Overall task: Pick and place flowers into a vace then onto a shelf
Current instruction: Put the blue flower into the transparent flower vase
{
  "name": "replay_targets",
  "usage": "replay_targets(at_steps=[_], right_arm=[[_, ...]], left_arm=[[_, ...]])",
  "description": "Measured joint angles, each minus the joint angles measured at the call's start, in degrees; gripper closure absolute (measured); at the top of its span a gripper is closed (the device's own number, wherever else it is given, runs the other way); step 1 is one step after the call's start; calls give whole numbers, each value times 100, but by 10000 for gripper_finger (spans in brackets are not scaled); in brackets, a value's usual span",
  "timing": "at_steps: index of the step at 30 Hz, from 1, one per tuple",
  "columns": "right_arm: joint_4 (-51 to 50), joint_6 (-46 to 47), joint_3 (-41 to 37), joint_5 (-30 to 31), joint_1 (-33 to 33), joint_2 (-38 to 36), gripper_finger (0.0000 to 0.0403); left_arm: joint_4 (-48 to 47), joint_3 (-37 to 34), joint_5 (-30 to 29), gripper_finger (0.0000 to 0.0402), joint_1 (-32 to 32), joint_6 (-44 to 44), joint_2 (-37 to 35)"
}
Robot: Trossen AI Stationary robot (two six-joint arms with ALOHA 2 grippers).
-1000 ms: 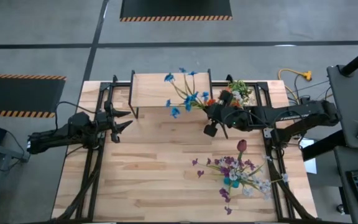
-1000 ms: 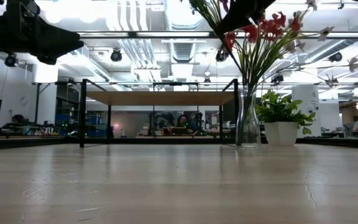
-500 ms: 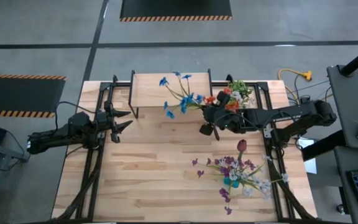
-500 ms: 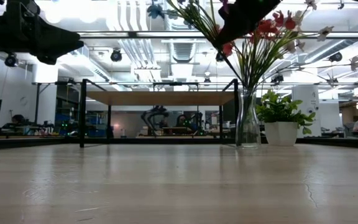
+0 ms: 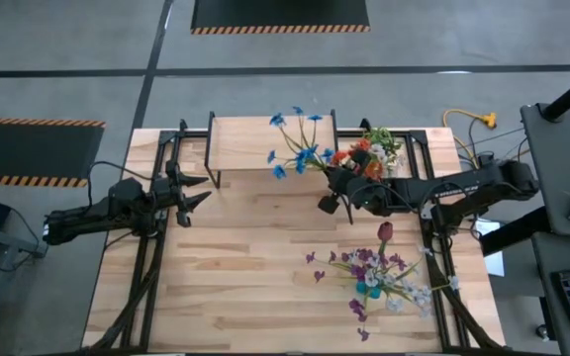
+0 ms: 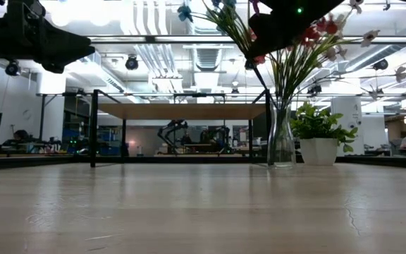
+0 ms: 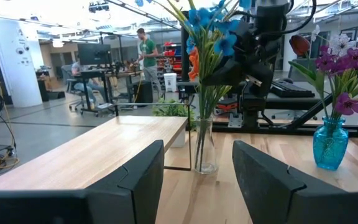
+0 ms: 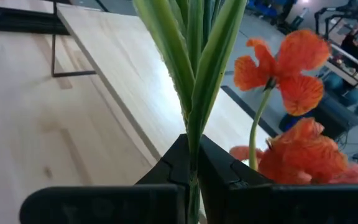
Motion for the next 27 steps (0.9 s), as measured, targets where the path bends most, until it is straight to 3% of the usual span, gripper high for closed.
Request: replay_targets(at_steps=[27], right_arm=[[-9,1401,-562,-25,-70,-369,394]], left_arm=[[-2,0,0,226,0,0,2]])
